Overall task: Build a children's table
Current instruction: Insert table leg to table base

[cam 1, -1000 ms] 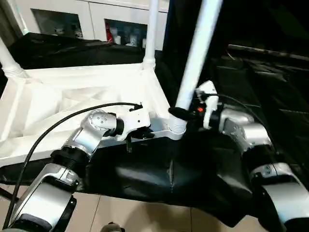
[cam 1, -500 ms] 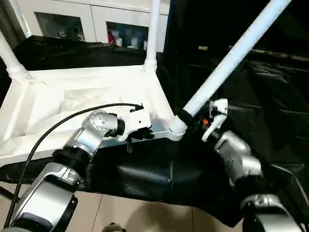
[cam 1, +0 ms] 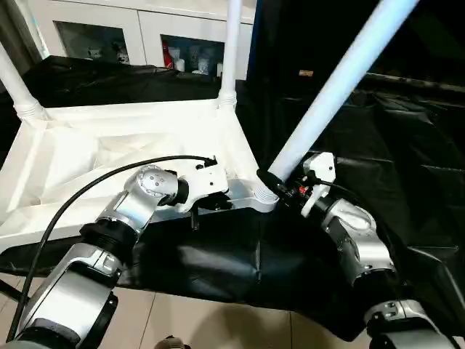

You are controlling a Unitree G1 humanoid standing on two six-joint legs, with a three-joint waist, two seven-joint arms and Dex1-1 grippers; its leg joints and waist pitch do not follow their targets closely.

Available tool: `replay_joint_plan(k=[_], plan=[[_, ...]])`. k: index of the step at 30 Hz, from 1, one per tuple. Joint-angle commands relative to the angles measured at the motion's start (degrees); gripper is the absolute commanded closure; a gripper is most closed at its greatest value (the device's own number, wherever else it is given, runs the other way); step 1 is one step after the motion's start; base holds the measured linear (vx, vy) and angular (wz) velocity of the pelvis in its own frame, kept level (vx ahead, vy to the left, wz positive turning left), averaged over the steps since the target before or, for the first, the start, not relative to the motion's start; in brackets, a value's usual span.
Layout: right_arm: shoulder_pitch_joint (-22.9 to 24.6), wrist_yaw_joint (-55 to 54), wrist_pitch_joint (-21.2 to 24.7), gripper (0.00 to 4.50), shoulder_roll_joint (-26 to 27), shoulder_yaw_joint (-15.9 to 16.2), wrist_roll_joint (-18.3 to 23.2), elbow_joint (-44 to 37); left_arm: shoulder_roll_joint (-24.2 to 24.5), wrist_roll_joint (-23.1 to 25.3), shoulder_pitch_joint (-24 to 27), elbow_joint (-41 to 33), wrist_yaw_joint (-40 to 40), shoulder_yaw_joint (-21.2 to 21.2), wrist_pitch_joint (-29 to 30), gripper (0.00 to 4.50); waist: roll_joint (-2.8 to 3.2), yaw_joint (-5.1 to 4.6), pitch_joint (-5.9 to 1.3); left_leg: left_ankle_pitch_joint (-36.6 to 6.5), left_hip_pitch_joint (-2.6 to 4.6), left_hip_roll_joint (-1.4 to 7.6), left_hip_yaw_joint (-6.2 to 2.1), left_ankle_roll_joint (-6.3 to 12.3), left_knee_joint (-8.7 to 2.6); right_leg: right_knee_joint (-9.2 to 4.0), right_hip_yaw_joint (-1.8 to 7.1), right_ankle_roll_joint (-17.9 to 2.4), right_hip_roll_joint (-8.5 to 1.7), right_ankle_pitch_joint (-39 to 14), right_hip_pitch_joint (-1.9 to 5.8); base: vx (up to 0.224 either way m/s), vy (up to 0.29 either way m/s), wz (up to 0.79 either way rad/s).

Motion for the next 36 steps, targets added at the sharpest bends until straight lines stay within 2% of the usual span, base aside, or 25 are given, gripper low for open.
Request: replay_joint_plan(k=[1, 2, 3, 4, 5, 6, 10, 14, 18, 23, 26, 28, 36], plan=[[1.5, 1.95, 5.12, 2.63, -0.79, 2.72, -2.74, 4.63, -0.07, 0.26, -0.82, -1.27, -1.83, -1.22, -1.63, 4.5, 0.71, -0.26, -3.22, -12.27, 0.35, 4.35, -1.56, 1.22, -4.75, -4.92, 4.78, -12.17, -5.61, -9.81, 2.43, 0.0, 0.0, 0.0], [1.05, 2.54, 5.78, 2.63, -0.99, 2.75, -2.58, 4.91, -0.01, 0.18, -0.71, -1.4, -2.16, -1.26, -1.79, 4.5, 0.39, -0.33, -3.17, -12.05, 0.3, 4.3, -1.51, 1.47, -4.74, -4.95, 4.75, -12.19, -5.54, -9.67, 2.48, 0.0, 0.0, 0.0], [0.07, 3.96, 7.06, 2.63, -1.48, 2.92, -2.41, 5.64, 0.13, -0.04, -0.44, -1.68, -2.98, -1.38, -2.09, 4.5, 0.52, -0.29, -3.19, -11.65, 0.28, 4.31, -1.56, 1.58, -4.74, -4.8, 4.73, -12.3, -5.53, -9.37, 2.52, 0.0, 0.0, 0.0], [-0.58, 4.89, 7.81, 2.63, -1.8, 3.03, -2.32, 6.14, 0.23, -0.19, -0.26, -1.88, -3.54, -1.47, -2.28, 4.5, 0.47, -0.37, -3.19, -10.76, 0.26, 4.29, -1.5, 2.09, -4.66, -4.72, 4.69, -12.67, -5.49, -8.61, 2.49, 0.0, 0.0, 0.0], [-1.48, 6.56, 8.61, 2.63, -2.44, 3.5, -2.48, 6.92, 0.35, -0.44, 0.16, -2.6, -4.31, -1.65, -2.29, 4.5, 0.18, -0.5, -3.19, -10.23, 0.16, 4.28, -1.44, 2.4, -4.57, -4.61, 4.68, -12.92, -5.5, -8.0, 2.55, 0.0, 0.0, 0.0], [-2.29, 8.61, 9.2, 2.63, -3.18, 4.22, -2.57, 7.5, 0.51, -0.68, 0.68, -3.45, -5.16, -1.88, -2.31, 4.5, 0.3, -0.42, -3.29, -9.86, 0.25, 4.32, -1.42, 2.47, -4.53, -4.59, 4.68, -13.08, -5.57, -7.45, 2.54, 0.0, 0.0, 0.0], [-3.55, 13.71, 10.09, 2.63, -4.74, 5.76, -2.89, 8.28, 1.01, -1.39, 1.76, -4.92, -7.42, -2.32, -2.57, 4.5, -0.03, -0.45, -3.32, -7.01, 0.25, 4.34, -1.23, 3.93, -4.32, -4.07, 4.53, -14.14, -5.41, -2.5, 2.65, 0.0, 0.0, 0.0], [-3.75, 19.45, 9.86, 2.63, -6.62, 7.5, -4.16, 8.4, 2.15, -2.67, 2.85, -7.01, -10.55, -2.68, -2.88, 4.5, -0.2, -0.3, -3.12, -6.92, 0.36, 4.46, -1.1, 4.69, -4.4, -4.09, 4.41, -14.39, -5.29, -2.32, 2.56, 0.0, 0.0, 0.0], [-3.18, 21.98, 9.62, 2.63, -7.53, 8.56, -4.34, 7.94, 3.35, -3.44, 3.99, -9.06, -13.17, -3.25, -3.5, 4.5, -0.23, -0.26, -2.87, -9.13, 0.4, 4.53, -1.13, 3.73, -4.63, -4.5, 4.5, -13.77, -5.42, -5.93, 2.45, 0.0, 0.0, 0.0], [-1.13, 26.68, 8.97, 2.63, -9.13, 10.5, -4.85, 6.15, 5.65, -4.94, 5.75, -12.72, -18.36, -4.24, -2.53, 4.5, -0.08, -0.22, -2.84, -9.06, 0.4, 4.63, -1.15, 3.51, -4.79, -4.47, 4.47, -13.54, -5.28, -5.89, 2.41, 0.0, 0.0, 0.0], [-0.79, 27.79, 8.98, 2.63, -9.39, 10.87, -4.87, 5.8, 6.15, -5.0, 5.93, -13.26, -19.29, -4.46, -2.07, 4.5, -0.16, -0.21, -2.71, -10.6, 0.55, 4.63, -1.17, 2.89, -4.97, -4.74, 4.56, -13.35, -5.34, -7.69, 2.31, 0.0, 0.0, 0.0], [-0.26, 29.35, 8.76, 2.63, -9.78, 11.53, -5.14, 5.28, 6.91, -4.83, 6.19, -14.28, -20.61, -4.78, -0.98, 4.5, 0.01, -0.18, -2.57, -11.54, 0.62, 4.69, -1.2, 2.38, -5.13, -4.92, 4.6, -13.17, -5.36, -9.03, 2.22, 0.0, 0.0, 0.0], [-0.98, 26.07, 7.48, 2.63, -8.48, 9.72, -5.06, 6.72, 6.18, -5.03, 5.2, -13.94, -18.53, -4.04, 0.32, 4.5, -0.02, -0.29, -2.45, -13.21, 0.75, 4.64, -1.31, 1.43, -5.36, -5.25, 4.69, -12.88, -5.4, -10.79, 2.16, 0.0, 0.0, 0.0]])
